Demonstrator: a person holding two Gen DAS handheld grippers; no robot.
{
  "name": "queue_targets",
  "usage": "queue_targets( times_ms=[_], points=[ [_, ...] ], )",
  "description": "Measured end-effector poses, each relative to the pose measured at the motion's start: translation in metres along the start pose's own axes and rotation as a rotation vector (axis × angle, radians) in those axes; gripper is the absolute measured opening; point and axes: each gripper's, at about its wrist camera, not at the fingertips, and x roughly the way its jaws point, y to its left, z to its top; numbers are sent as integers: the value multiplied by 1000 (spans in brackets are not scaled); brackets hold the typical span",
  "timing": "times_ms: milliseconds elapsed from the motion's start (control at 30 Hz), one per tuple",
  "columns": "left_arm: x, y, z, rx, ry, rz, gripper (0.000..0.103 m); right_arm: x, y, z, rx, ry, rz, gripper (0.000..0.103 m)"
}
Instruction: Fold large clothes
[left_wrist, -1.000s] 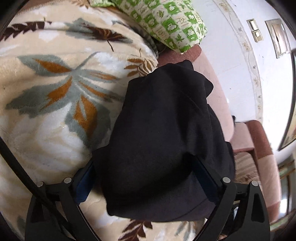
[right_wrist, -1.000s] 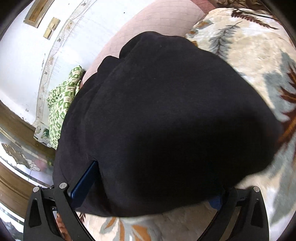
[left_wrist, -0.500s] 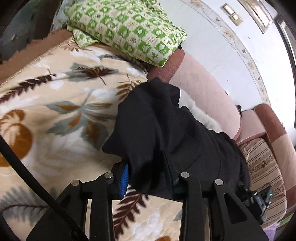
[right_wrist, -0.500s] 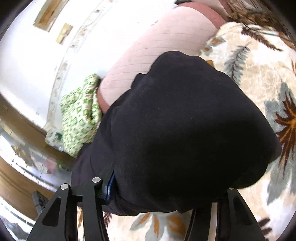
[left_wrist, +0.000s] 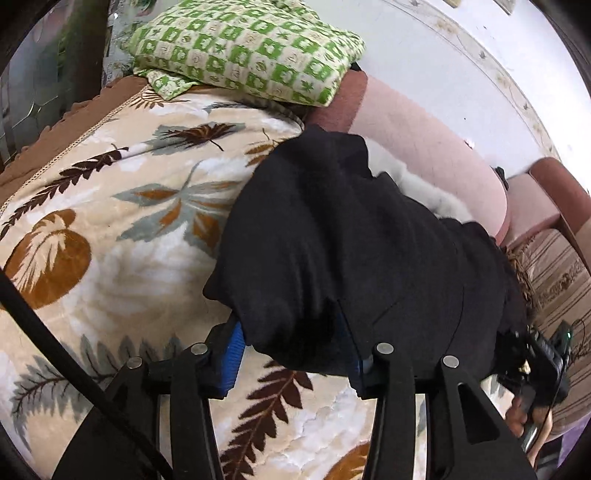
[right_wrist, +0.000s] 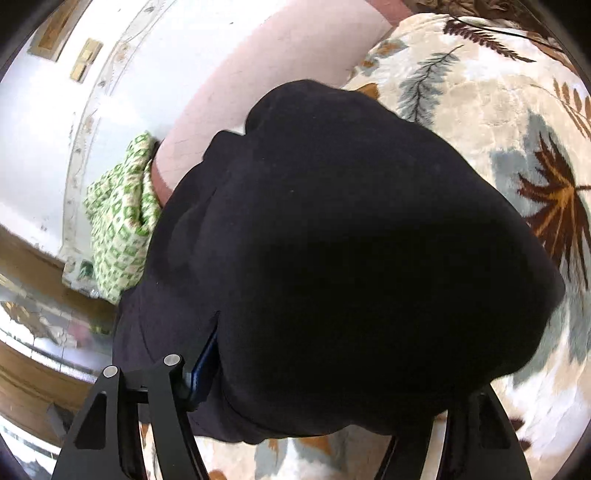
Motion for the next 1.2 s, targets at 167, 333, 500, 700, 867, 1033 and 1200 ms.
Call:
queue_targets(
  times_ms=[167,333,500,700,867,1033,1200],
  points=[
    [-11,3,1,-16,0,10,52,2,-9,5,34,35,16,78],
    [-59,15,8,-54,-215,96,75,-11,-24,-1,85,55,38,84],
    [-114,5,2,41,-516,313,96,-53,-47,-3,103,-12,-11,85],
    [-115,-10,1,99,-490,287,97,-115,-10,-4,-69,-360,-242,86],
    [-101,-27,-7,145,-443,303,97,-85,49,-27,-299,-278,-162,67],
    [-89,-38,-16,185,-415,309,97,-20,59,-28,-323,-134,-205,62],
    [-81,-44,-21,231,-415,344,97,-31,59,-31,-386,-271,-408,61]
  ],
)
